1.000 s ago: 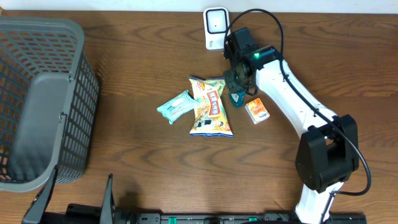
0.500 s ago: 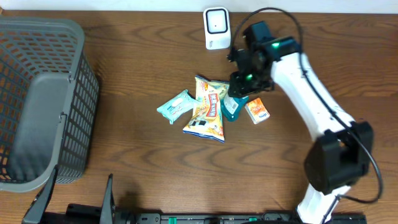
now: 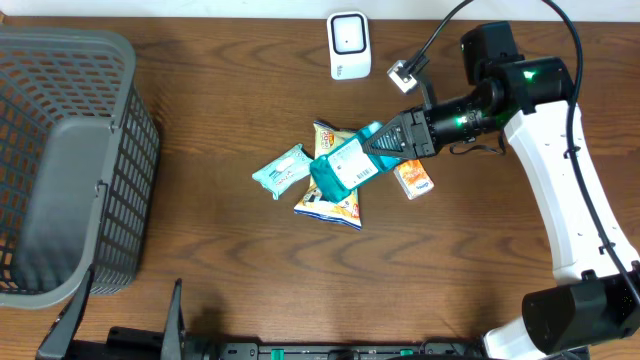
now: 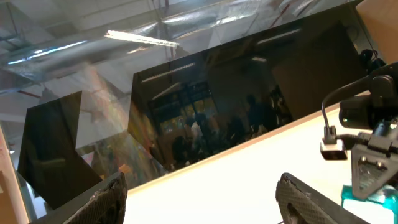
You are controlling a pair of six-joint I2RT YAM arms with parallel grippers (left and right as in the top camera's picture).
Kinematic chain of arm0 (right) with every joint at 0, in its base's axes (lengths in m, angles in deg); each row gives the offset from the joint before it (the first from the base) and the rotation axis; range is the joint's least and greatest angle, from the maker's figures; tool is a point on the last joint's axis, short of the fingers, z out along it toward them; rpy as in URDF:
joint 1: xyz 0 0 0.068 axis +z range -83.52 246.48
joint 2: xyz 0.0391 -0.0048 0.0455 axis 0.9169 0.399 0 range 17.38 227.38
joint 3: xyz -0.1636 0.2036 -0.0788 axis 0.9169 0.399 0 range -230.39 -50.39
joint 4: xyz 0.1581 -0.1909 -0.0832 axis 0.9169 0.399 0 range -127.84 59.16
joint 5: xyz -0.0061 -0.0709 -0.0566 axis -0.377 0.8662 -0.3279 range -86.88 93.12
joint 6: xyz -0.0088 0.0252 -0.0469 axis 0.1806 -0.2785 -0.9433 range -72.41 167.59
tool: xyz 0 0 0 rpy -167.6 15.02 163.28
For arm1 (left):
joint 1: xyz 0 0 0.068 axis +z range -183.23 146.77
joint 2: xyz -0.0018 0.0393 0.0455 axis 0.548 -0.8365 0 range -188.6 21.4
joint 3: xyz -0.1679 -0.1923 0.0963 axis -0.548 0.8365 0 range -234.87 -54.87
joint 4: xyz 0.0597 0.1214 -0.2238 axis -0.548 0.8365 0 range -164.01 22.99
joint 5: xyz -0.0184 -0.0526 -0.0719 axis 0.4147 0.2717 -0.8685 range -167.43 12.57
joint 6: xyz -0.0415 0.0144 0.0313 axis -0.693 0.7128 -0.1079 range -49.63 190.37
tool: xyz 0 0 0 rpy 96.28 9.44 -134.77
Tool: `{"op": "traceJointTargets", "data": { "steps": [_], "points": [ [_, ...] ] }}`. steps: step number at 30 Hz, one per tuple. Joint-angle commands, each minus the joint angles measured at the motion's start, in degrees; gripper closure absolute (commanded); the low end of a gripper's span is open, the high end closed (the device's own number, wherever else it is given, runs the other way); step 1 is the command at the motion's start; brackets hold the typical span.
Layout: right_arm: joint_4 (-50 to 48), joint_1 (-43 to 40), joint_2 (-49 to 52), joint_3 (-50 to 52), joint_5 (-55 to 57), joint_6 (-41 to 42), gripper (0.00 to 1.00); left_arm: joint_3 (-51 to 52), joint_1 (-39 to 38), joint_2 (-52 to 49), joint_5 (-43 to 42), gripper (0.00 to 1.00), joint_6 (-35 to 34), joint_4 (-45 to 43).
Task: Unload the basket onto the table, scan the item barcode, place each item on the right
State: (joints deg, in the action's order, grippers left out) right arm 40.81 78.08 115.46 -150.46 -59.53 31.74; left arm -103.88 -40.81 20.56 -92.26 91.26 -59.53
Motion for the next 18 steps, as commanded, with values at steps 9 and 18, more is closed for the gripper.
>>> {"op": "traceJointTargets", "data": {
  "steps": [9, 18],
  "points": [
    [0.8, 2.2, -0.9, -1.3, -18.1, -7.1, 0.87, 7.7, 0.3, 0.7, 2.2, 0.23, 0.5, -3.1],
    [2.0, 2.8, -0.9, -1.3, -17.9, -7.2, 0.86, 10.0, 0.3, -0.2, 8.0, 0.23, 0.0, 0.4]
  ]
}}
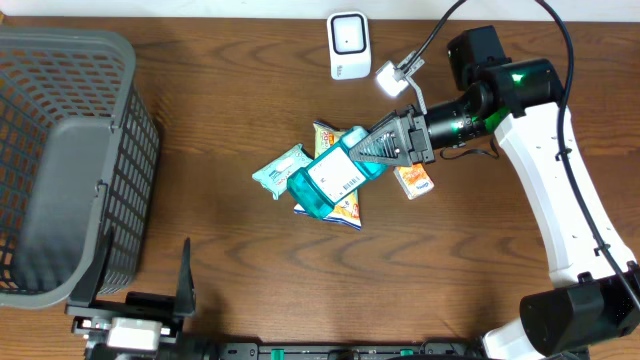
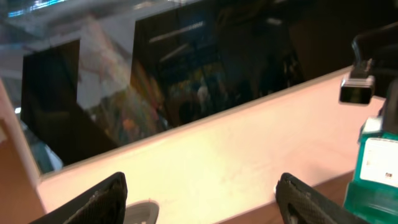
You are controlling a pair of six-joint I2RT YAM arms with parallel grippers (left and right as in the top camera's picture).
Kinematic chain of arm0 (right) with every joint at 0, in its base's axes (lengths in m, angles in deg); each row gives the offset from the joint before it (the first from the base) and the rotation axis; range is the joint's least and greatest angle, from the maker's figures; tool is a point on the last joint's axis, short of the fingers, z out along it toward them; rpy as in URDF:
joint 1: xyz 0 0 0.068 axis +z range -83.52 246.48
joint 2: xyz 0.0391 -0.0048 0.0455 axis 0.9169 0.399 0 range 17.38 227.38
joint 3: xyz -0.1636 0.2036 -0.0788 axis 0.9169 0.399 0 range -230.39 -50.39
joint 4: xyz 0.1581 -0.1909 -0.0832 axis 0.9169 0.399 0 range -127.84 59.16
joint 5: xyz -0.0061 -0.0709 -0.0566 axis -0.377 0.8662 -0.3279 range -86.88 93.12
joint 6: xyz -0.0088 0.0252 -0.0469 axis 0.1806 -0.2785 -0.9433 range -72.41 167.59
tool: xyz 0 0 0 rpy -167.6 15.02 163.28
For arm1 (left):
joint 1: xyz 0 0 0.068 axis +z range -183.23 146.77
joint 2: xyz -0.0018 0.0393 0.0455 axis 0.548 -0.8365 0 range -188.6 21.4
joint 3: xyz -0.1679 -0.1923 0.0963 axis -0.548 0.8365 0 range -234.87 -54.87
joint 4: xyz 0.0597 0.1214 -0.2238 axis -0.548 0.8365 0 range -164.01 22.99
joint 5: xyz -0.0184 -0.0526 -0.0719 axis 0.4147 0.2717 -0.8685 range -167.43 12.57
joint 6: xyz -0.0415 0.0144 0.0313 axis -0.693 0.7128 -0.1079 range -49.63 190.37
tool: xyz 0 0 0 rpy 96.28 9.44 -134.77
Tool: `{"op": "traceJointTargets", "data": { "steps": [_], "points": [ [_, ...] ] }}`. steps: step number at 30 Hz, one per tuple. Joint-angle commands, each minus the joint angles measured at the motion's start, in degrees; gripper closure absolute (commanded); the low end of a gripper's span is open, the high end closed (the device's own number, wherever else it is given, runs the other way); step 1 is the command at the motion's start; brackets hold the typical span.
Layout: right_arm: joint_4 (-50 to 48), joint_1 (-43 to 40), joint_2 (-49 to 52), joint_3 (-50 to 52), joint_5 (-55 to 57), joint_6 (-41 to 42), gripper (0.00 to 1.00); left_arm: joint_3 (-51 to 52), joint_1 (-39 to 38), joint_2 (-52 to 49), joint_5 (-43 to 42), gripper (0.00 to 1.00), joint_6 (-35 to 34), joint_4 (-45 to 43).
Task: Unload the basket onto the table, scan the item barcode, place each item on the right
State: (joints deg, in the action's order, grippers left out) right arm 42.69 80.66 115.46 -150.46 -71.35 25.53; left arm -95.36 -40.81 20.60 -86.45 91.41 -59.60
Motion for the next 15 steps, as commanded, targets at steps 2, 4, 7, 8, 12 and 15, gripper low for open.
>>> {"op": "traceJointTargets", "data": {
  "steps": [2, 4, 7, 8, 12, 15],
  "points": [
    [0.1, 0.2, -0.9, -1.3, -6.0, -1.0, 0.86, 3.6, 0.3, -1.6, 2.0, 0.23, -4.4, 0.0],
    [0.1, 0.2, -0.9, -1.3, -5.9, -1.0, 0.85, 6.1, 0.3, -3.3, 2.0, 0.23, -10.0, -0.6],
    [0.1, 0.2, -0.9, -1.3, -4.8, -0.9, 0.85, 9.6, 0.3, -6.0, 0.9, 0.23, -14.8, -2.1],
    [0.1, 0.2, -0.9, -1.3, -4.4, -0.9, 0.85, 10.7, 0.3, -7.1, -0.9, 0.23, -14.7, -2.9],
    [0.1, 0.2, -0.9, -1.3, -3.8, -0.9, 0.85, 14.1, 0.3, -9.6, -2.5, 0.23, -14.8, -5.8],
    [0.1, 0.2, -0.9, -1.3, -3.8, -0.9, 0.85, 17.6, 0.3, -9.7, -2.5, 0.23, -14.8, -8.0]
  ]
}}
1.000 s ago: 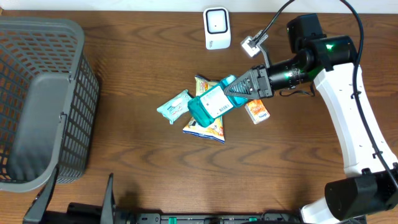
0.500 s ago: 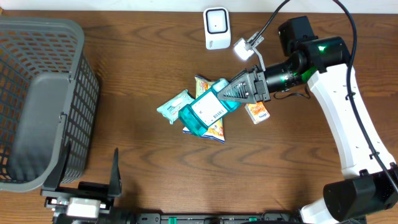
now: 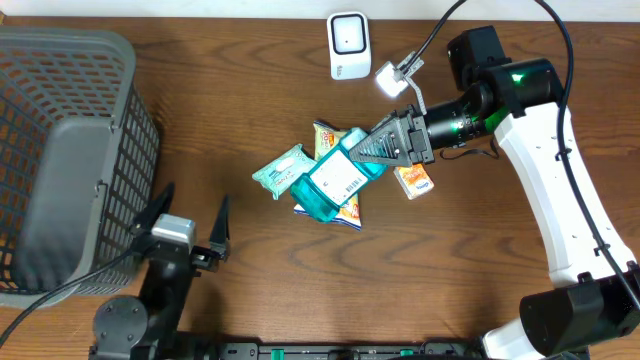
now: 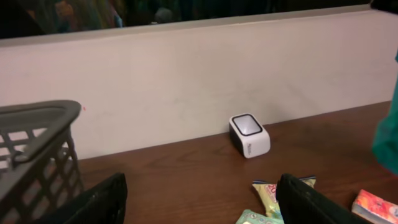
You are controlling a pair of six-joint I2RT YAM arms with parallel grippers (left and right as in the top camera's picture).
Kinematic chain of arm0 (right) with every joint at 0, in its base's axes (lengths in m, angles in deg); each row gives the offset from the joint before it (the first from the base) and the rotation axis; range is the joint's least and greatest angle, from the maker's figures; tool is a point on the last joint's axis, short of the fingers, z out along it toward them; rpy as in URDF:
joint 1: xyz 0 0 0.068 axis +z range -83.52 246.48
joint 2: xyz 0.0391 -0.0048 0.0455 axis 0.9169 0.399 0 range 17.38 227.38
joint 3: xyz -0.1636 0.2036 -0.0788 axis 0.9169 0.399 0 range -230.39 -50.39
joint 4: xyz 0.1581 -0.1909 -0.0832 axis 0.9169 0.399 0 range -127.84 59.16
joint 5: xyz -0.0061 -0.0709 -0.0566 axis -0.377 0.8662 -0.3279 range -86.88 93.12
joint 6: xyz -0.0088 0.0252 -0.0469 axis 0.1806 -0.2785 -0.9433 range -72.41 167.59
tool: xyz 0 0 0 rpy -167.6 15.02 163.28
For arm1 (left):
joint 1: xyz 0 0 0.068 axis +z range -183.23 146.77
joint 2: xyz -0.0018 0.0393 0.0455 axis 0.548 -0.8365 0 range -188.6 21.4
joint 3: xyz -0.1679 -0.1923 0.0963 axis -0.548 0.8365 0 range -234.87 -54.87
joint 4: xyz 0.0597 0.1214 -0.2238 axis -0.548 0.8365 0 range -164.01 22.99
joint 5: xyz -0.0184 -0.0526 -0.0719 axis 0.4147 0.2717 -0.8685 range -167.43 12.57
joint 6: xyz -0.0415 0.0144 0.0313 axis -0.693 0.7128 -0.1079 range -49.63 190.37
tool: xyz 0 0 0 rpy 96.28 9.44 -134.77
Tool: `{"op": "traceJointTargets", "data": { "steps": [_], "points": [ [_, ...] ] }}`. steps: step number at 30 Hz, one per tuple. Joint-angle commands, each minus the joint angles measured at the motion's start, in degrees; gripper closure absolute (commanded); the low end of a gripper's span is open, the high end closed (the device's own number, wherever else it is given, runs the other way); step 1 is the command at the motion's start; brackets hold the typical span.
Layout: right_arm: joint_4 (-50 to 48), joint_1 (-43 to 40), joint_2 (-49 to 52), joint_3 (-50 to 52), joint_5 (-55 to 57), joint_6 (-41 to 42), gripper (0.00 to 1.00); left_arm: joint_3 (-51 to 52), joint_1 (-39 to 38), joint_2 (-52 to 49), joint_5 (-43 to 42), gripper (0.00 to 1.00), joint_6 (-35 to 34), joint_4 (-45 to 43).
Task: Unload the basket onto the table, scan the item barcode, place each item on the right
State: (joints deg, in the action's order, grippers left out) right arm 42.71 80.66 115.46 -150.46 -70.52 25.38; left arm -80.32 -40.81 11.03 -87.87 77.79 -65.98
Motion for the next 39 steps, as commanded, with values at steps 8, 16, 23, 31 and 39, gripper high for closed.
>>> {"op": "traceJointTargets", "data": {
  "steps": [8, 16, 23, 31, 39],
  "points": [
    [0.2, 0.2, -0.9, -1.3, -2.7, -0.8, 0.84, 13.7, 0.3, -0.1, -4.1, 0.23, -2.4, -9.8],
    [1.4, 0.2, -0.9, -1.3, -1.5, -0.8, 0.85, 22.6, 0.3, -0.1, -4.2, 0.23, -2.6, -15.4],
    [1.2, 0.2, -0.9, -1.3, -0.9, -0.8, 0.84, 23.4, 0.3, -0.1, -4.1, 0.23, -2.6, -10.3],
    [-1.9, 0.2, -0.9, -1.3, 17.6, -0.7, 0.97, 23.4, 0.3, -0.1, -4.1, 0.23, -2.6, -1.1],
    [-13.4, 0.3, -0.9, -1.3, 49.1, 16.6, 0.99, 23.4, 0.3, -0.1, -4.1, 0.23, -2.6, -1.0]
  ]
}}
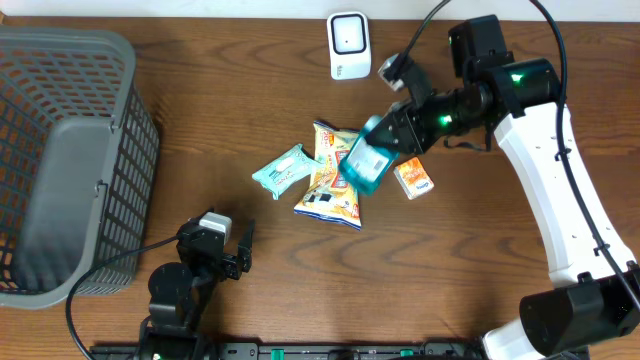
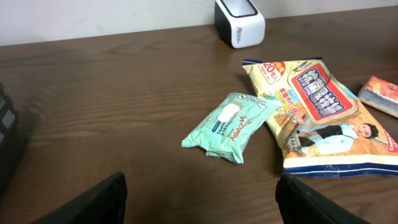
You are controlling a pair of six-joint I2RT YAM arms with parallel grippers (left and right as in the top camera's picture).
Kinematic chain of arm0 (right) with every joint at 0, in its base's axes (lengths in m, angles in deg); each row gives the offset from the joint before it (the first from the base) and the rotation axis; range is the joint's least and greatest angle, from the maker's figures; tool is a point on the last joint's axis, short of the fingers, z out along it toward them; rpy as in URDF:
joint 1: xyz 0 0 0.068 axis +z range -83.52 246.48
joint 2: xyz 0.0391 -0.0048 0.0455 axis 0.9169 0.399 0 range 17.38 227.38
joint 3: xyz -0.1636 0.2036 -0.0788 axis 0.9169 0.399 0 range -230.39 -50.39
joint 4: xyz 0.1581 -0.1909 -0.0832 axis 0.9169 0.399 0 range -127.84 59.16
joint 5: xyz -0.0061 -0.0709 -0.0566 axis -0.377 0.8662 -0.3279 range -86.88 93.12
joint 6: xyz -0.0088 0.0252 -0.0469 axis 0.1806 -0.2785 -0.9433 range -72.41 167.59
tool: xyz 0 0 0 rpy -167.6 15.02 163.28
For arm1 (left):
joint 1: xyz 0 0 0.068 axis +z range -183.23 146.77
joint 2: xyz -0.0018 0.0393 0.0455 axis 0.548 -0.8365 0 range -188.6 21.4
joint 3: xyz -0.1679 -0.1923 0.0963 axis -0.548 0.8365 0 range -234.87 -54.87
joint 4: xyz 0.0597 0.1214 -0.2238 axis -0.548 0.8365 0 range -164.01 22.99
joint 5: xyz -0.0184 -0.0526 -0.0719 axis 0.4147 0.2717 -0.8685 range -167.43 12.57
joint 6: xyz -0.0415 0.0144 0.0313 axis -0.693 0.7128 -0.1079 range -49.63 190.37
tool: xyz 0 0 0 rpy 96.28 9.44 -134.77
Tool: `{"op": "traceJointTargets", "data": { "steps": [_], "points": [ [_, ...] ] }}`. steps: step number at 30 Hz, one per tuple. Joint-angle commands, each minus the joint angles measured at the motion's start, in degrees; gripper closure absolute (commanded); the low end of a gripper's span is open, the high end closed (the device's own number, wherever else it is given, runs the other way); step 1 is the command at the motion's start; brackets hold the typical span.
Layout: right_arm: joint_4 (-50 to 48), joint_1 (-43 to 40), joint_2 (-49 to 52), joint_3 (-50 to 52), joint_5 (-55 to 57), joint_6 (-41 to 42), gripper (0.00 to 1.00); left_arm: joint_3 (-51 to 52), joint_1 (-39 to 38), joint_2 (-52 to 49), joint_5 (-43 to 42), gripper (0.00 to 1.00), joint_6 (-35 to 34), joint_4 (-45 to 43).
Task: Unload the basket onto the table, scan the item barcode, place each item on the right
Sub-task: 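Hold the bottle in front of the white scanner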
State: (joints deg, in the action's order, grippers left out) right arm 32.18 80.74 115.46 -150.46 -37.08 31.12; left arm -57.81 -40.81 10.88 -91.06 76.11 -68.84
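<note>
My right gripper [image 1: 388, 138] is shut on a teal packet [image 1: 364, 166], held above the pile at mid table, a short way in front and right of the white scanner [image 1: 349, 45]. The packet's barcode label does not show in the overhead view. The scanner [image 2: 239, 22] stands upright at the table's far edge. My left gripper [image 1: 222, 252] is low near the front edge, open, its black fingers [image 2: 93, 200] wide apart with bare wood between them. The teal packet is out of the left wrist view.
On the table lie a mint-green wipes pack [image 1: 282, 170] [image 2: 232, 126], a yellow snack bag [image 1: 333, 185] [image 2: 319, 112] and a small orange pack [image 1: 413, 178] [image 2: 382, 93]. A grey mesh basket [image 1: 70, 150] fills the left side.
The teal packet has moved up and right toward the scanner and turned, so its white label no longer faces up. My left arm has shifted right and now looks down at the table.
At first my left arm lay folded at the front edge, its camera facing the ceiling, while the right gripper held the teal packet over the pile. Then the packet's label faced up. The left arm then faced the wall and scanner, and now the tabletop.
</note>
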Motion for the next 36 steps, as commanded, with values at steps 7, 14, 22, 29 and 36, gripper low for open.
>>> {"op": "traceJointTargets", "data": {
  "steps": [7, 14, 22, 29, 36],
  "points": [
    [-11.6, 4.3, 0.1, -1.3, 38.0, 15.6, 0.92, 0.9, 0.3, 0.0, -0.9, 0.23, -0.9, 1.9],
    [-19.4, 11.7, 6.4, -1.3, 66.5, 15.5, 0.85, 0.9, 0.3, 0.0, -0.9, 0.23, -0.9, 1.9],
    [-35.1, 14.8, 16.2, -1.3, 82.9, 8.2, 0.80, 0.9, 0.3, 0.0, -0.9, 0.23, -0.9, 1.9],
    [-55.0, 17.4, 21.6, -1.3, 92.9, -7.0, 0.79, 0.9, 0.3, 0.0, -0.9, 0.23, -0.9, 1.9],
    [-77.9, 19.1, 26.8, -1.4, 93.9, -23.1, 0.75, 0.9, 0.3, 0.0, -0.9, 0.23, -0.9, 1.9]
  ]
}}
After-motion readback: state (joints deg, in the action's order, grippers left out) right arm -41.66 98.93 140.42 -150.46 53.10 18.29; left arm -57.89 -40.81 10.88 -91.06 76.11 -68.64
